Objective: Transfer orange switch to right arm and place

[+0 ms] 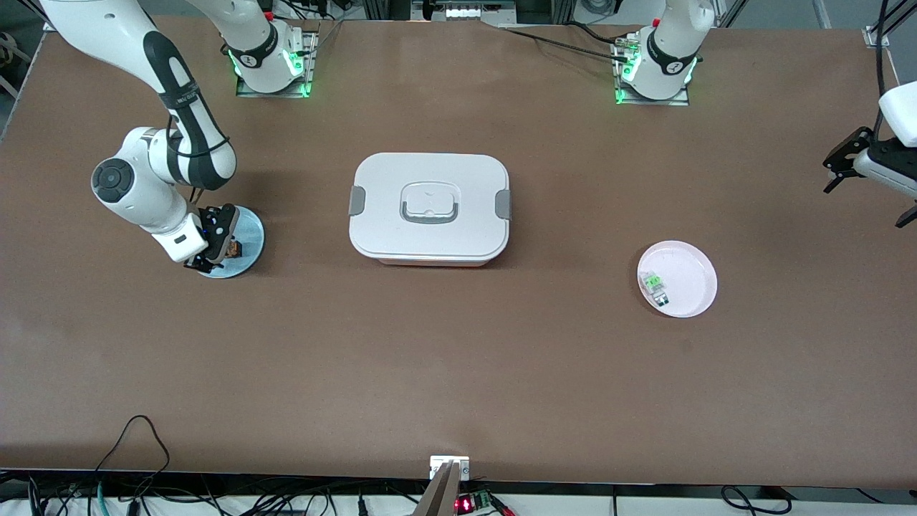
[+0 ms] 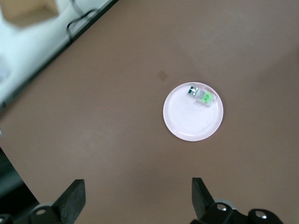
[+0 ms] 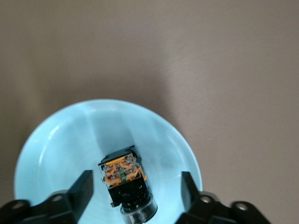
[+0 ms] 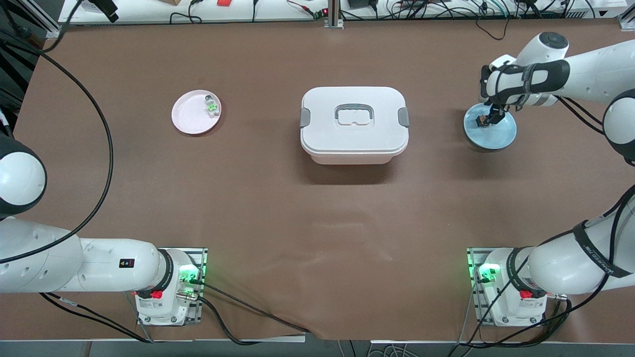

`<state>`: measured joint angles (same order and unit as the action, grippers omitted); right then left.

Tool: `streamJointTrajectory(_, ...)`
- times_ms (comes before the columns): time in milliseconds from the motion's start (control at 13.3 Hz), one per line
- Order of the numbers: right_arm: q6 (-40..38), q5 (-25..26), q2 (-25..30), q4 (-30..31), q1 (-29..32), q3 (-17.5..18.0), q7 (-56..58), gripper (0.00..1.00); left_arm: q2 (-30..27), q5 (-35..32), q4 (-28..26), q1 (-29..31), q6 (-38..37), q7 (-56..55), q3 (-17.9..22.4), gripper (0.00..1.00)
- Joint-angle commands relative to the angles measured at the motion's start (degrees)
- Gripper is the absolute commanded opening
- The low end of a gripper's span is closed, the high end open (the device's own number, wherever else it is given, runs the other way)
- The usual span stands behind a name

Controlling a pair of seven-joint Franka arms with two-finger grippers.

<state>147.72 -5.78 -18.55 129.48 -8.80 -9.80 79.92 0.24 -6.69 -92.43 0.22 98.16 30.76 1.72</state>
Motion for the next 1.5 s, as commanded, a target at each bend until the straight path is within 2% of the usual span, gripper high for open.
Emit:
streamJointTrajectory(0,-8.3,-0.1,2.7,-3.3,0.0,0.3,-10.0,1.00,-1.6,0.7,-1.0,-0.7,-3.8,-17.3,0.0,1.00)
streamJointTrajectory(150,-17.5,0.0,4.2,-6.9,0.1,0.0,-18.7,1.00,-1.7,5.5,-1.1,-0.5,-4.7,-25.6,0.1,1.00)
streamJointTrajectory(376,-34.1,0.2,7.3,-14.2,0.1,0.0,-40.3,1.00,-2.1,6.0,-0.9,-0.5,-5.2,-27.9,0.0,1.00)
streamJointTrajectory(751,-48.6,1.2,8.9,-28.4,-0.3,0.5,-65.6,1.00,0.3,6.2,2.0,-0.6,-6.9,-27.9,-0.7,1.00)
streamJointTrajectory(826,-51.4,2.9,8.9,-31.4,-1.1,0.5,-68.9,1.00,0.3,6.2,2.0,-0.6,-6.9,-27.9,-0.7,1.00)
streamJointTrajectory(977,-54.5,5.3,10.4,-34.4,-1.8,0.6,-70.3,1.00,0.3,6.1,2.1,-0.5,-6.9,-27.7,-0.7,1.00)
streamJointTrajectory(1277,-55.0,5.5,16.0,-35.4,-2.2,0.8,-72.8,1.00,0.6,6.3,2.3,0.0,-6.6,-27.7,-0.5,1.00)
streamJointTrajectory(1427,-55.0,4.9,18.5,-35.6,-2.1,0.5,-74.5,1.00,1.3,5.9,4.5,0.0,-6.6,-27.7,-0.1,1.00)
